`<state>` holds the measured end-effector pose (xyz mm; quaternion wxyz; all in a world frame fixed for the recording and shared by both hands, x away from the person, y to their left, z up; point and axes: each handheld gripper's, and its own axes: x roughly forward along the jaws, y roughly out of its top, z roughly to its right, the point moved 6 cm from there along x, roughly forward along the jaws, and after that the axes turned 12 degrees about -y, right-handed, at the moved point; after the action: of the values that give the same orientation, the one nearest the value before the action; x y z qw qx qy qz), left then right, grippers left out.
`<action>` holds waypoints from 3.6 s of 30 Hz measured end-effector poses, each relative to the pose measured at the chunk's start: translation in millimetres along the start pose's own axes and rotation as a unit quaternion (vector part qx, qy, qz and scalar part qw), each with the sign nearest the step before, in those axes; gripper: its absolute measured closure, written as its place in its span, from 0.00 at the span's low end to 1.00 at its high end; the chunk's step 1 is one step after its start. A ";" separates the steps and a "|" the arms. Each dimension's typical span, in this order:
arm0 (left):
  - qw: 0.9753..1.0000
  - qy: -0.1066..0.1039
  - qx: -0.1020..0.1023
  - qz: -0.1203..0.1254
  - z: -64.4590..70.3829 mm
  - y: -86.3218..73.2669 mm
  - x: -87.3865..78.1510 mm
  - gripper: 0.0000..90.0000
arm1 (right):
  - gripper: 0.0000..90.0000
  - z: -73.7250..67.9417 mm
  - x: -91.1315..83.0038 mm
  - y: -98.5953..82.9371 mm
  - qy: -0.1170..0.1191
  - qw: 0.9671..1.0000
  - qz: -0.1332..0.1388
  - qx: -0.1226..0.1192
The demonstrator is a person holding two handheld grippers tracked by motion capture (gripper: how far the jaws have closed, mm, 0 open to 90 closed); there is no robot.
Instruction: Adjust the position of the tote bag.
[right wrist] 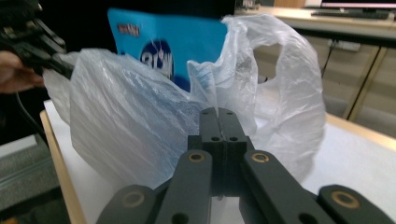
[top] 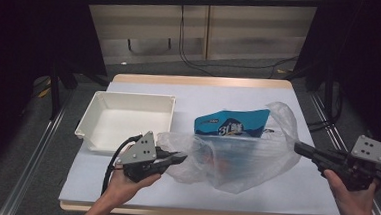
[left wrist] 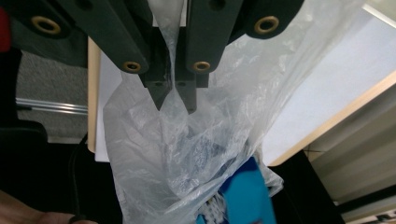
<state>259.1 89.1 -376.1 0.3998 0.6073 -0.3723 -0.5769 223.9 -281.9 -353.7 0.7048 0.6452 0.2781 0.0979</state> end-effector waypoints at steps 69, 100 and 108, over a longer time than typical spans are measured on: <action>0.990 -0.006 -0.063 -0.126 -24.3 -83.8 40.2 1.00 | 1.00 16.1 70.2 -114.4 -0.052 0.983 -0.175 0.011; 0.979 -0.024 -0.085 -0.182 -12.7 -124.2 47.3 0.92 | 0.93 11.5 69.6 -149.1 -0.045 0.973 -0.226 0.001; 0.989 -0.022 -0.081 -0.123 -0.9 -97.8 32.1 0.74 | 0.74 -1.7 53.6 -125.3 -0.038 0.983 -0.180 0.008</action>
<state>261.0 99.3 -478.5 0.3658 0.6013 -0.2557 -0.6628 239.6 -272.4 -488.7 0.7159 0.5935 0.3632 -0.0577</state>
